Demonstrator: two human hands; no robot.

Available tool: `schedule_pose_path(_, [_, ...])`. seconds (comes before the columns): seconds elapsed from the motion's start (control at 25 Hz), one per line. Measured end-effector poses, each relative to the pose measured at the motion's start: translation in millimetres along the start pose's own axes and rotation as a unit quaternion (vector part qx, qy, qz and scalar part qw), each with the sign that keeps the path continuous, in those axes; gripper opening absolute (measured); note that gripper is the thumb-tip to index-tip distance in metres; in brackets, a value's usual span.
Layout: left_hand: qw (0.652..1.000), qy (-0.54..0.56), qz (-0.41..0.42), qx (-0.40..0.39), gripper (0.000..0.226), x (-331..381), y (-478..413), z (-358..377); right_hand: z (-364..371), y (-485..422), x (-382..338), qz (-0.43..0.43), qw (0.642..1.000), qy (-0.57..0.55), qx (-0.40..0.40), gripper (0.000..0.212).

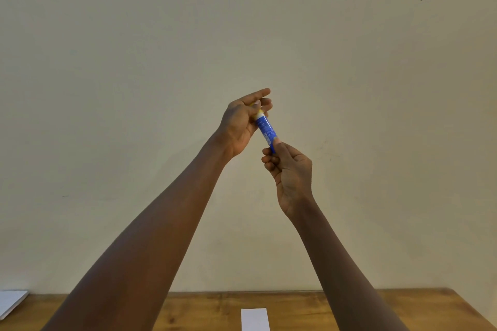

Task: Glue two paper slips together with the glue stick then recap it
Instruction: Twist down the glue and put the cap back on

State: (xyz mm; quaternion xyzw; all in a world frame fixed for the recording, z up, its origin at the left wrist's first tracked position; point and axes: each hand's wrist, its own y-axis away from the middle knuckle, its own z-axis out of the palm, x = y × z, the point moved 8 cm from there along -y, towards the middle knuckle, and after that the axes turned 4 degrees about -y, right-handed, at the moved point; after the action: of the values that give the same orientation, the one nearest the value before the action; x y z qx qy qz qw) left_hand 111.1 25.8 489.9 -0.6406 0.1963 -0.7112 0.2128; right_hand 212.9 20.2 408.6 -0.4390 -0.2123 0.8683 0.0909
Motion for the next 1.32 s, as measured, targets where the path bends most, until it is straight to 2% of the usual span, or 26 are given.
schedule_pose_path(0.2, [0.999,-0.01,0.033,-0.02,0.038,4.8,1.1,7.4,3.0,-0.4,-10.2,-0.048,0.999,0.015,0.016,0.023])
schedule_pose_path(0.48, [0.997,-0.047,0.05,-0.023,0.04,-0.3,7.5,9.2,-0.5,3.0,-2.6,-0.05,0.998,-0.022,0.03,0.014])
schedule_pose_path(0.6, [0.997,-0.057,0.041,-0.039,0.042,-5.2,7.1,9.2,-2.8,2.4,0.0,-0.047,0.999,-0.007,0.012,0.015])
schedule_pose_path(0.72, [0.996,-0.068,0.043,-0.048,0.046,-5.1,5.2,8.5,0.0,-5.5,-1.6,-0.051,0.992,0.11,-0.043,0.02])
schedule_pose_path(0.84, [0.99,-0.117,0.055,-0.055,0.053,-15.4,12.7,17.0,3.0,-12.6,0.6,-0.084,0.935,0.331,-0.091,0.028])
schedule_pose_path(0.96, [0.989,-0.139,0.045,-0.026,0.052,-48.0,22.7,19.4,-9.3,-11.3,16.6,-0.102,0.886,0.438,-0.112,0.029])
schedule_pose_path(1.08, [0.988,-0.154,0.008,-0.004,0.051,-96.4,33.2,19.0,-46.8,-8.7,50.6,-0.032,0.88,0.463,-0.102,0.029])
schedule_pose_path(1.2, [0.984,-0.167,-0.066,-0.001,0.06,-164.5,50.8,25.3,-97.8,0.3,94.9,0.058,0.884,0.456,-0.082,0.027])
schedule_pose_path(1.32, [0.97,-0.192,-0.148,-0.003,0.064,-244.3,74.4,26.2,-163.5,11.5,141.1,0.103,0.867,0.486,-0.032,0.025])
